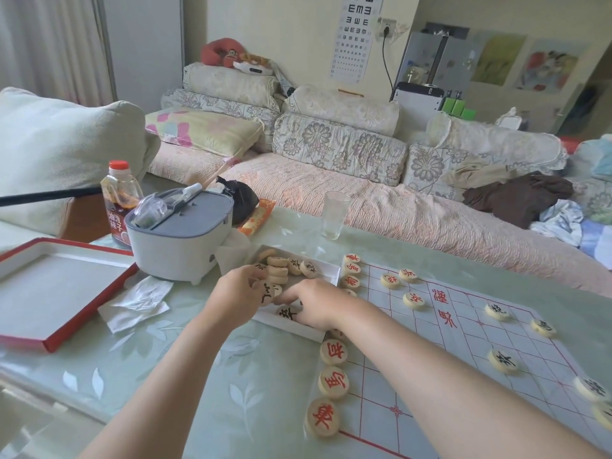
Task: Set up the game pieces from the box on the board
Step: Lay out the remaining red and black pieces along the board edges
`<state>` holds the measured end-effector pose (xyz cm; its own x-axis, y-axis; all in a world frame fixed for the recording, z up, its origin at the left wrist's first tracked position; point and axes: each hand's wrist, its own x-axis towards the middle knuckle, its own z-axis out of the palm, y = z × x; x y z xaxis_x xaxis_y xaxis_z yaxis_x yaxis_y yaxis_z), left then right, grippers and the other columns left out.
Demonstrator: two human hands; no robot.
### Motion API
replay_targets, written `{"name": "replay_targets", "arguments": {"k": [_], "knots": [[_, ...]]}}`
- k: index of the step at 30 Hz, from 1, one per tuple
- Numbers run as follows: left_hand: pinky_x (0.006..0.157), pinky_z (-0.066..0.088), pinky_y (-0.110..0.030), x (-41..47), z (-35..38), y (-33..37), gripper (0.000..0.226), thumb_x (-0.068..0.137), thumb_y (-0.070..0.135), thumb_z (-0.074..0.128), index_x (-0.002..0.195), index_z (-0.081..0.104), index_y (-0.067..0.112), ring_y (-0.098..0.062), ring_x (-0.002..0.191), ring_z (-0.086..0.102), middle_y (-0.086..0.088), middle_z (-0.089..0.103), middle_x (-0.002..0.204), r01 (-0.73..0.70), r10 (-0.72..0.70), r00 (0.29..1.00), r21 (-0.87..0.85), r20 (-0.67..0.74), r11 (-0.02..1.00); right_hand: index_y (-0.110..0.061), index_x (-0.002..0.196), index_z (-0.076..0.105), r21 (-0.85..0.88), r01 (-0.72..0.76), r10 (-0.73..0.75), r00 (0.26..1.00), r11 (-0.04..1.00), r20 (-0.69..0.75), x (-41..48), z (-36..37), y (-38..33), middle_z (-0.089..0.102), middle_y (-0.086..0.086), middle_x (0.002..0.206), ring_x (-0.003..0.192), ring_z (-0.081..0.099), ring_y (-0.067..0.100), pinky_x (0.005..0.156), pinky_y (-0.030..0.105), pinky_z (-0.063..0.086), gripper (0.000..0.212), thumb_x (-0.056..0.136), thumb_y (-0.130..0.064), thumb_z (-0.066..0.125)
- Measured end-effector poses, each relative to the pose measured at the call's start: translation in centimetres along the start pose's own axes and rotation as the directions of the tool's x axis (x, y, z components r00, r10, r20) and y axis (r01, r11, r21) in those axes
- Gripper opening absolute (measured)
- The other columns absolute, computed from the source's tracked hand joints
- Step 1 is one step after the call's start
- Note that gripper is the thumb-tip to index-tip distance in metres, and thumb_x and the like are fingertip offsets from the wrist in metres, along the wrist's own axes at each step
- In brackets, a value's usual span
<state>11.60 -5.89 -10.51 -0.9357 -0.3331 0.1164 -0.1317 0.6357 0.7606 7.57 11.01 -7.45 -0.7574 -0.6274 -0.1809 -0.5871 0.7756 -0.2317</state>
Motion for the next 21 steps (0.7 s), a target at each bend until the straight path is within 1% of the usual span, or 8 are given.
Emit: {"name": "replay_targets", "arguments": {"k": [4,6,8,10,13,15,17,21], "knots": [[0.058,0.038,-0.023,0.0,0.0,-0.1,0.030,0.092,0.016,0.047,0.115,0.064,0.022,-0.017,0.072,0.051,-0.001,0.066,0.104,-0.029,0.029,1.000,0.047,-0.005,0.998,-0.047,0.128,0.061,-0.119,0.010,-0.014,0.999,0.993,-0.034,1.0,0.1,0.2,0.064,-0.006,0.130,0.118,0.058,0.023,0.092,0.031,0.050,0.054,0.085,-0.014,0.058],[0.058,0.037,-0.024,0.1,0.1,0.0,0.031,0.092,0.016,0.046,0.116,0.064,0.022,-0.018,0.074,0.050,-0.001,0.065,0.107,-0.036,0.037,0.999,0.052,-0.011,0.998,-0.045,0.126,0.063,-0.081,0.022,-0.028,0.996,0.996,-0.083,1.3,0.5,0.5,0.065,-0.006,0.125,0.115,0.058,0.022,0.090,0.031,0.049,0.046,0.086,-0.022,0.062],[0.053,0.035,-0.024,0.1,0.3,0.2,0.031,0.092,0.016,0.046,0.116,0.064,0.023,-0.017,0.074,0.050,0.000,0.065,0.107,-0.046,0.047,0.998,0.051,-0.032,0.998,-0.036,0.127,0.062,-0.003,0.029,-0.029,0.989,1.000,-0.142,1.1,0.6,1.0,0.061,-0.003,0.125,0.116,0.056,0.021,0.090,0.032,0.047,0.039,0.088,-0.035,0.066],[0.052,0.037,-0.023,0.0,0.4,0.7,0.029,0.092,0.016,0.047,0.114,0.063,0.024,-0.017,0.075,0.052,0.003,0.065,0.106,-0.053,0.055,0.997,0.039,-0.054,0.998,-0.032,0.131,0.059,0.057,0.008,0.004,0.977,0.998,-0.215,0.4,0.4,1.5,0.057,-0.003,0.127,0.117,0.054,0.020,0.087,0.032,0.045,0.044,0.089,-0.043,0.066],[0.063,0.045,-0.026,-0.4,1.2,2.1,0.027,0.091,0.014,0.051,0.110,0.064,0.028,-0.017,0.085,0.058,0.007,0.066,0.108,-0.092,0.092,0.995,0.008,-0.043,0.996,-0.033,0.132,0.057,0.072,-0.035,0.058,0.935,0.997,-0.350,-2.0,-0.5,2.7,0.056,-0.005,0.133,0.120,0.055,0.019,0.092,0.034,0.046,0.045,0.090,-0.048,0.061],[0.067,0.043,-0.026,-0.8,2.2,3.6,0.023,0.090,0.016,0.053,0.104,0.065,0.031,-0.017,0.086,0.058,0.008,0.067,0.108,-0.123,0.123,0.992,-0.002,-0.023,0.992,-0.033,0.133,0.055,0.074,-0.084,0.106,0.922,0.994,-0.372,-4.3,-1.2,3.9,0.056,-0.005,0.134,0.120,0.055,0.019,0.092,0.032,0.046,0.047,0.091,-0.053,0.057],[0.070,0.044,-0.026,-1.4,3.4,5.4,0.024,0.091,0.018,0.054,0.108,0.066,0.029,-0.016,0.088,0.058,0.007,0.067,0.110,-0.163,0.163,0.987,-0.006,0.004,0.987,-0.033,0.133,0.055,0.077,-0.135,0.154,0.914,0.988,-0.374,-6.8,-1.9,5.5,0.057,-0.004,0.134,0.121,0.056,0.020,0.095,0.035,0.047,0.048,0.090,-0.055,0.057],[0.064,0.045,-0.023,-3.8,6.7,10.0,0.024,0.092,0.021,0.053,0.112,0.064,0.031,-0.011,0.083,0.061,0.010,0.067,0.109,-0.278,0.276,0.954,-0.003,0.117,0.961,-0.034,0.128,0.058,0.100,-0.229,0.250,0.886,0.968,-0.391,-11.7,-2.6,9.1,0.060,-0.007,0.131,0.119,0.057,0.020,0.096,0.038,0.049,0.047,0.089,-0.060,0.057]]}}
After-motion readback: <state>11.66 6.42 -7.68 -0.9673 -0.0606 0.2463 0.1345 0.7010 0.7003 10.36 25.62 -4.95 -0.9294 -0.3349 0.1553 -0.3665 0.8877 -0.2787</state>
